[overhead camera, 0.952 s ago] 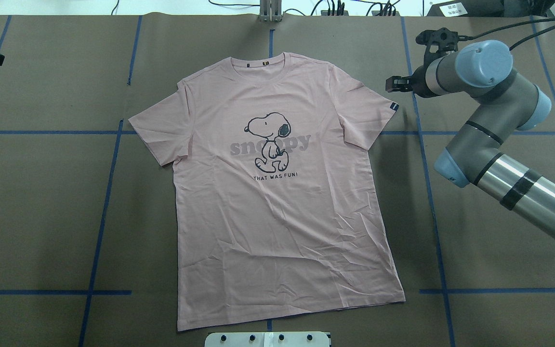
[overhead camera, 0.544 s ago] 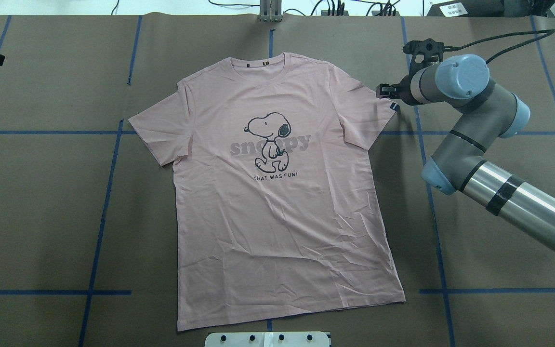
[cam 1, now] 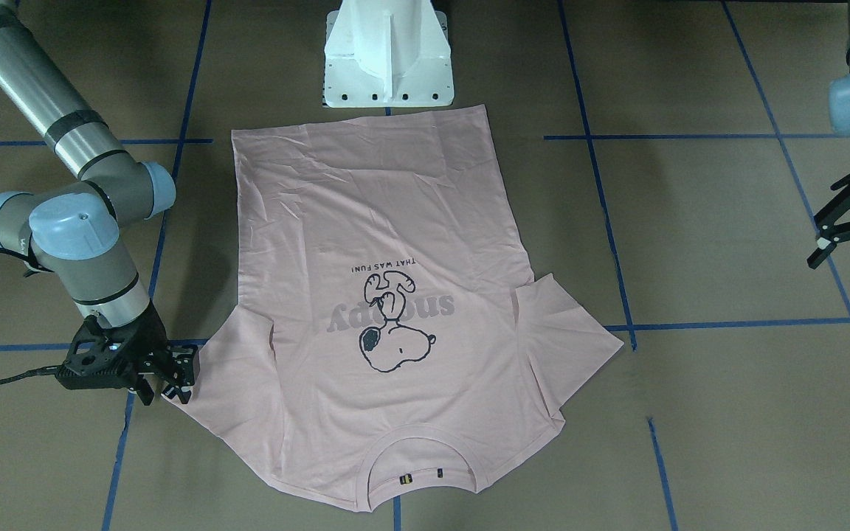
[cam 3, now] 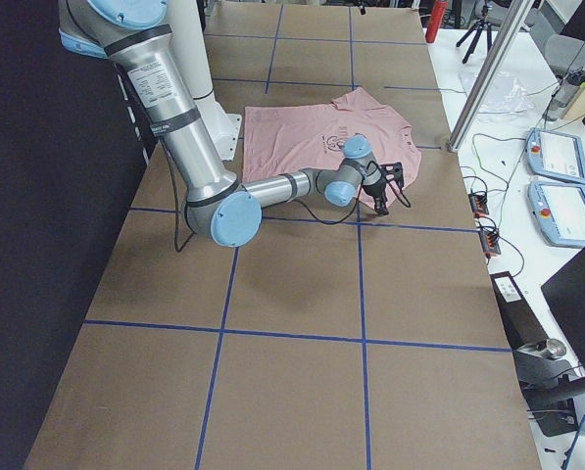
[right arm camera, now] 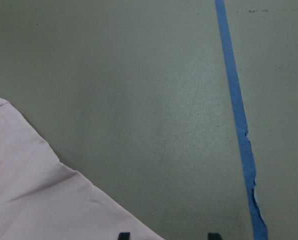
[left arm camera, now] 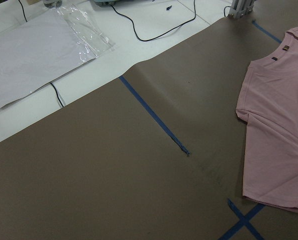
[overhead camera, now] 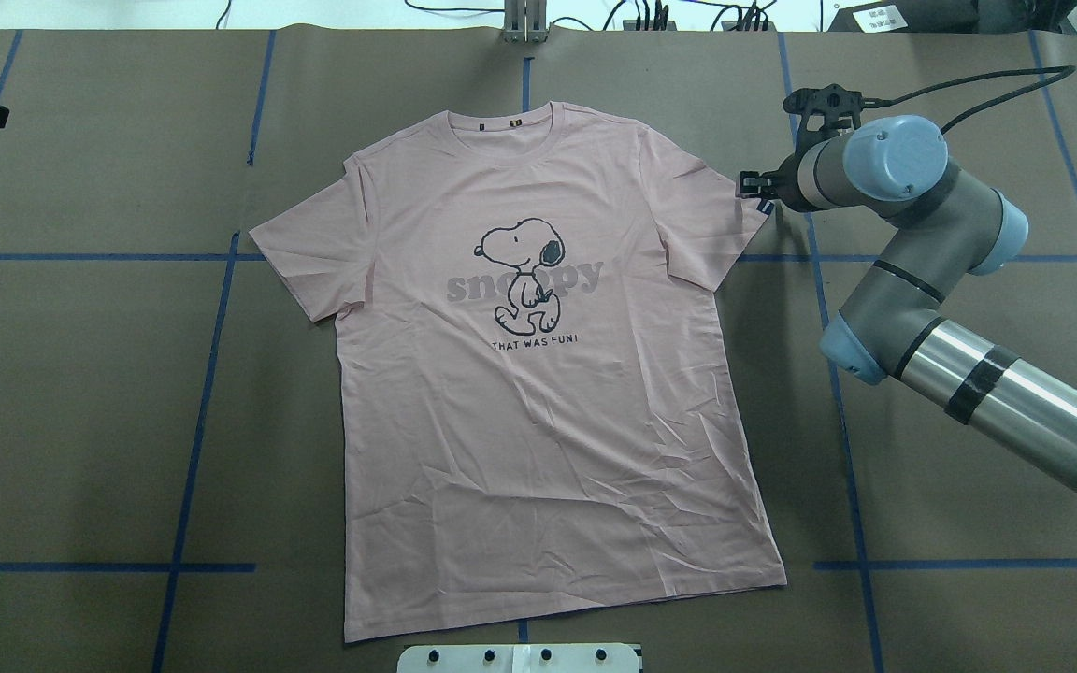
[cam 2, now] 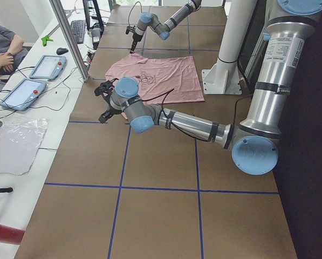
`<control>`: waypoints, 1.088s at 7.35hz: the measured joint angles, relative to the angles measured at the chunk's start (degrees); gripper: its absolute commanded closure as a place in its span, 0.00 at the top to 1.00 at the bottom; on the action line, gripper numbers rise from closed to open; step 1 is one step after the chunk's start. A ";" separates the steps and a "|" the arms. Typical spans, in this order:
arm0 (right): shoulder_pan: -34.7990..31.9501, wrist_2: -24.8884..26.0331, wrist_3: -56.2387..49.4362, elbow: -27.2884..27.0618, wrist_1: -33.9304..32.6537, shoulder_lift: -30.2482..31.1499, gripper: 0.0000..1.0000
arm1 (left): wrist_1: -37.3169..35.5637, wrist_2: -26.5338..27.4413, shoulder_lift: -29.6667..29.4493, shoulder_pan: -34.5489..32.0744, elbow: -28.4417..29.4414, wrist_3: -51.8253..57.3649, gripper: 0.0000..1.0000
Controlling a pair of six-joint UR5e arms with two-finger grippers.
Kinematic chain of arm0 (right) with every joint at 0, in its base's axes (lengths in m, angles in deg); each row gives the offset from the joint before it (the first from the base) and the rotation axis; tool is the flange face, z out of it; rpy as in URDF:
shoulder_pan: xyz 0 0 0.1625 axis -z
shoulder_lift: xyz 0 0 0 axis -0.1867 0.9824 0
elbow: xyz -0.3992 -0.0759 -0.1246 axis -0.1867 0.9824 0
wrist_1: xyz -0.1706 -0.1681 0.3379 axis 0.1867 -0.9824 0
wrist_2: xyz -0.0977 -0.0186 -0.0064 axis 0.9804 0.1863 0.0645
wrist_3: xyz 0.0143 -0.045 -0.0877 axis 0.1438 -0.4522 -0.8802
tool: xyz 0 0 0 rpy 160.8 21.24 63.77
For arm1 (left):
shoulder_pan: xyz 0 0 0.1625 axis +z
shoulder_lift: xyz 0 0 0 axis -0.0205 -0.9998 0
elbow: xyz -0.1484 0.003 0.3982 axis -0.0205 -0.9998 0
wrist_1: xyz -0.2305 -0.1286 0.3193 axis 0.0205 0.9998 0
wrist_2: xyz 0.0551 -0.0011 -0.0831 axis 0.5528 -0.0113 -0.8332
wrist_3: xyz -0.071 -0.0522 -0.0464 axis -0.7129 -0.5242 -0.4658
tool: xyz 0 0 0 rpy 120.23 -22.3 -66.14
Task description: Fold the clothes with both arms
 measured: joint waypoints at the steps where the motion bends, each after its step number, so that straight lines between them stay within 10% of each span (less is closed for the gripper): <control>1: 0.06 0.14 -0.04 0.02 -0.09 0.08 0.58 | 0.00 0.00 0.00 0.03 0.01 0.00 1.00; 4: 0.45 0.37 0.05 0.03 -0.19 0.16 0.53 | 0.00 0.00 0.00 0.05 0.12 0.00 1.00; 5: 0.61 0.38 0.19 0.03 -0.16 0.13 0.40 | 0.00 0.00 0.00 0.06 0.16 0.00 1.00; 6: 0.72 0.47 0.29 0.03 -0.14 0.11 0.00 | 0.00 0.00 0.00 0.06 0.19 0.00 1.00; 8: 0.82 1.07 0.62 -0.04 -0.20 -0.06 0.00 | -0.02 0.00 0.00 0.06 0.25 0.00 1.00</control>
